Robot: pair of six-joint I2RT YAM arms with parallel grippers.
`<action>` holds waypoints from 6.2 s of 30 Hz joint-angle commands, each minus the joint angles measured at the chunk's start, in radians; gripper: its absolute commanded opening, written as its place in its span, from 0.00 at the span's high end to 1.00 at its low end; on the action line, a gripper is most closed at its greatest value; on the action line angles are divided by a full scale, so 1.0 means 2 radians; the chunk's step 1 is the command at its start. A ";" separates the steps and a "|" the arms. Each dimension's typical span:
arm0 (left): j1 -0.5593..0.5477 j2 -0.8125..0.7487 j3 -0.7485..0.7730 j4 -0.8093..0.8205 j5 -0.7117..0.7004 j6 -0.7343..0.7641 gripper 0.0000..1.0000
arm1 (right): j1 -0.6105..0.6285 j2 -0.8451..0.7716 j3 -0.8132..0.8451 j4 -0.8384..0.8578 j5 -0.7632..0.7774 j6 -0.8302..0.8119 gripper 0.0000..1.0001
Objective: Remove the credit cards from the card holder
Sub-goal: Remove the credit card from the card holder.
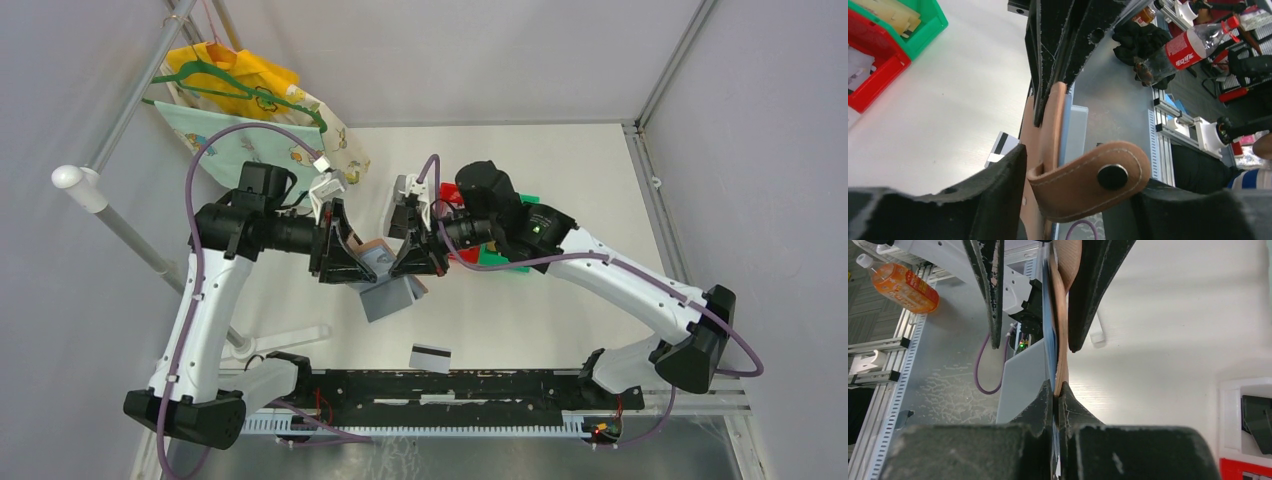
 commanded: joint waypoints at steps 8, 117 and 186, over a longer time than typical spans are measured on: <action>-0.002 -0.038 0.054 0.082 -0.070 -0.017 0.28 | 0.011 0.021 0.072 -0.048 0.036 -0.058 1.00; -0.093 -0.033 -0.030 -0.032 -0.089 0.110 0.74 | 0.001 -0.036 0.027 -0.078 0.017 -0.045 1.00; 0.099 0.064 0.014 -0.065 0.062 0.056 0.98 | -0.122 -0.108 -0.221 0.438 -0.104 0.322 0.30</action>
